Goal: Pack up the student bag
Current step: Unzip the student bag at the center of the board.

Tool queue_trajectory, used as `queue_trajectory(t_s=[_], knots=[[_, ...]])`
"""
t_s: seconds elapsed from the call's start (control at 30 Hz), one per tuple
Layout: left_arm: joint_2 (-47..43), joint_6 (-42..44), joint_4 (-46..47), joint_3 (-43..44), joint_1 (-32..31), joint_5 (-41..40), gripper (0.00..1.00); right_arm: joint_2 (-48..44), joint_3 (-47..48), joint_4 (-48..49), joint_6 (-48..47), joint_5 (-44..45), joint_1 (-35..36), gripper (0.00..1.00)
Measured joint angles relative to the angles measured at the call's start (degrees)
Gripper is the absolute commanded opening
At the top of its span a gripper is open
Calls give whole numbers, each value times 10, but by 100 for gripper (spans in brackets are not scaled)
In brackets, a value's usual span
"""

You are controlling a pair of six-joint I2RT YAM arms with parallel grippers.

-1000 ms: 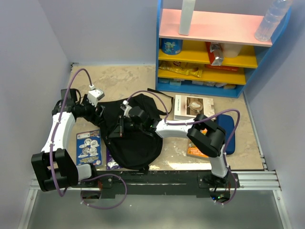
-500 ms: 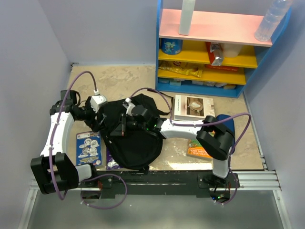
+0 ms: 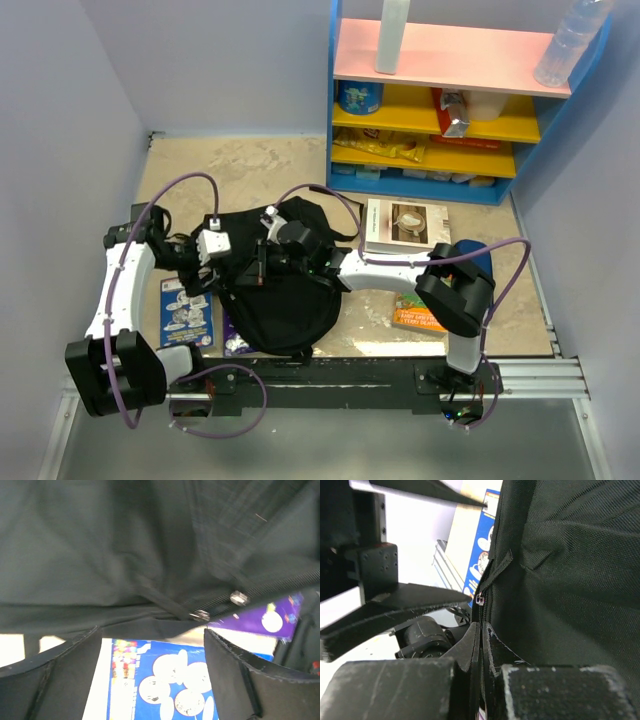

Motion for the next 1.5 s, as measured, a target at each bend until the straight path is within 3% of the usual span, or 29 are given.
queue_trajectory(t_s=[0.13,0.4,0.6,0.7,0.73,0.9,0.93,1.17,1.5], knots=[[30,100,-56,0,7,9,86,-5,0,-14,-5,4,0,0],[31,253,-82,-20,4,34,86,-21,0,-31,-13,14,0,0],[36,320,-90,-29,-5,71,82,-32,0,-43,-17,15,0,0],[40,335,-90,-29,-7,84,67,-32,0,-49,-17,14,0,0],[40,340,-89,-29,-9,84,51,-32,0,-49,-17,14,0,0],[47,353,-91,-36,-35,63,13,-32,0,-51,-17,14,0,0],[52,356,-90,-37,-39,56,0,-32,0,-51,-17,14,0,0],[78,356,-88,-32,-41,45,0,-37,-1,-72,-27,15,0,0],[79,306,-54,2,-14,60,0,-125,-27,-142,-74,33,1,0]])
